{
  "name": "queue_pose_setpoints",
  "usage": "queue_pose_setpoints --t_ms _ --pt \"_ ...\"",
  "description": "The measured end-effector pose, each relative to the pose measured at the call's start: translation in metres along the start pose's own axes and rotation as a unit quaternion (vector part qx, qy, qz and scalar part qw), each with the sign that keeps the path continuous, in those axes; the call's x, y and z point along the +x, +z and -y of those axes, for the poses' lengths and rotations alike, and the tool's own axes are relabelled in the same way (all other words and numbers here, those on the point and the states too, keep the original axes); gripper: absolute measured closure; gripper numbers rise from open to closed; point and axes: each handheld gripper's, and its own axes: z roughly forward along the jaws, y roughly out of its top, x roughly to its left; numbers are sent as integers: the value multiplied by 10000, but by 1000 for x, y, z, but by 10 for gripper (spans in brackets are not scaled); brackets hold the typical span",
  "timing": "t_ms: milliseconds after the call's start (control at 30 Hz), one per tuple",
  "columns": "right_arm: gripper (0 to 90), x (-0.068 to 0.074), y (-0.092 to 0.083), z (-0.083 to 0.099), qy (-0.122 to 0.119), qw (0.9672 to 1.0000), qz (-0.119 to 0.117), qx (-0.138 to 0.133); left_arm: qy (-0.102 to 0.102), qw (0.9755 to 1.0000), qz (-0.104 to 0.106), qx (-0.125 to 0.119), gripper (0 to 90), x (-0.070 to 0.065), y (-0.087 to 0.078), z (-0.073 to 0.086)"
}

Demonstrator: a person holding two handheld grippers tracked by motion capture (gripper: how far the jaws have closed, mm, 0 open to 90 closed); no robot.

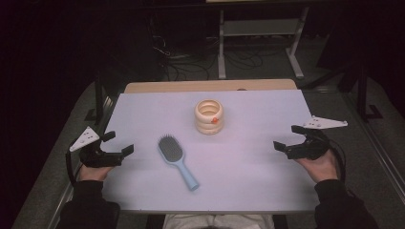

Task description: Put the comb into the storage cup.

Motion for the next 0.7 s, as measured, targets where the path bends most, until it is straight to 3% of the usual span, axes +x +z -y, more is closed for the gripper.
queue_pose_setpoints --t_ms 467,700 --pt "0 1 1 1 -42 9999 -65 102 -75 9999 48 -100 0 0 -2 -1" --pt "0 3 0 2 -85 9998 -48 150 63 9999 151 12 0 -5 2 -7"
